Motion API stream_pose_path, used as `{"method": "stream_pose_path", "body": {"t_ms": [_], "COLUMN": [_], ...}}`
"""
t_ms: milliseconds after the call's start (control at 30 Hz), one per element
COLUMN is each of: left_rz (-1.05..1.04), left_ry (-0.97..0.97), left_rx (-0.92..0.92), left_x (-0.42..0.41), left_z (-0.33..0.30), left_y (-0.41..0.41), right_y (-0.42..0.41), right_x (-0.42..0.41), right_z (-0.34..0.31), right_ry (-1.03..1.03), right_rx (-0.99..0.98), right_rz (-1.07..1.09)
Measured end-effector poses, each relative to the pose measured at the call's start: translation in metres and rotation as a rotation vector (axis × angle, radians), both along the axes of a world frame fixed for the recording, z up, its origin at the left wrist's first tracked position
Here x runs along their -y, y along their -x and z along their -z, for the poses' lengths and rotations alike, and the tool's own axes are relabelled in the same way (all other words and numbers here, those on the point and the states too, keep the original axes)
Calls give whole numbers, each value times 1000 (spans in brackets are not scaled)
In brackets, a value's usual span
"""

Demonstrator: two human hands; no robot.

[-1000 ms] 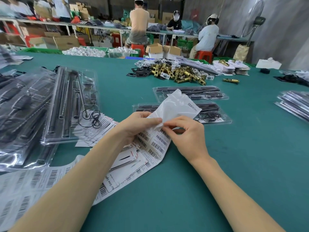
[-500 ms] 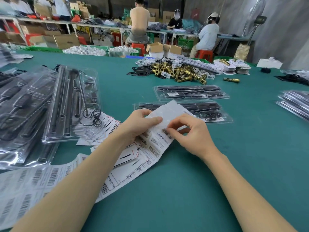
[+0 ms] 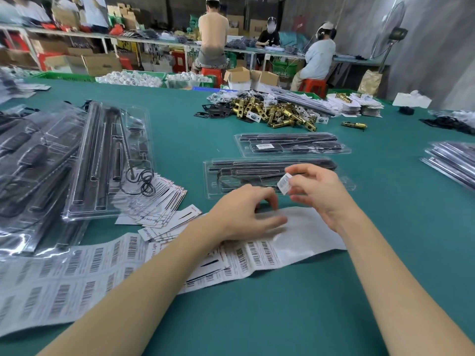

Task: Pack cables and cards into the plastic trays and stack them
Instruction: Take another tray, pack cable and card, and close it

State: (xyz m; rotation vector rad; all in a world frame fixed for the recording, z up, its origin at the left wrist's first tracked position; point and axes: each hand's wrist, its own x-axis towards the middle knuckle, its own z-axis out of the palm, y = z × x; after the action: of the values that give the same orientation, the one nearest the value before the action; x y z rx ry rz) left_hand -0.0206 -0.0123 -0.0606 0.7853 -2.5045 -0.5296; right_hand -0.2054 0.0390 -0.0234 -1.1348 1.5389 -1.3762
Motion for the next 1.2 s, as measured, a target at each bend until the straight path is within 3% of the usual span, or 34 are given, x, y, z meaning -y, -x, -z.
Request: {"method": "stream_pose_path", "body": {"t_ms": [100, 200, 267, 500, 767, 1200], "left_rz": [-201, -280, -257, -395, -476, -515], "left_ry": [-94, -588, -767, -707, -680, -469], "left_rx": [-139, -280, -351, -597, -542, -429], "left_x": [12, 26, 32, 49, 57, 57], "left_z": [-10, -28, -29, -20, -19, -18], "left_y": [-8, -25, -29, -33, -34, -37], "right_y": [-7, -14, -22, -40, -44, -44], "right_x": [2, 6, 13, 44, 61, 65], "right_z": [4, 2, -2, -16, -3, 15], "right_ry": [-62, -55, -37, -97, -85, -123], "right_rx": [-19, -12, -25, -79, -194, -278], "right_rz": [34, 61, 41, -86, 26, 45]}}
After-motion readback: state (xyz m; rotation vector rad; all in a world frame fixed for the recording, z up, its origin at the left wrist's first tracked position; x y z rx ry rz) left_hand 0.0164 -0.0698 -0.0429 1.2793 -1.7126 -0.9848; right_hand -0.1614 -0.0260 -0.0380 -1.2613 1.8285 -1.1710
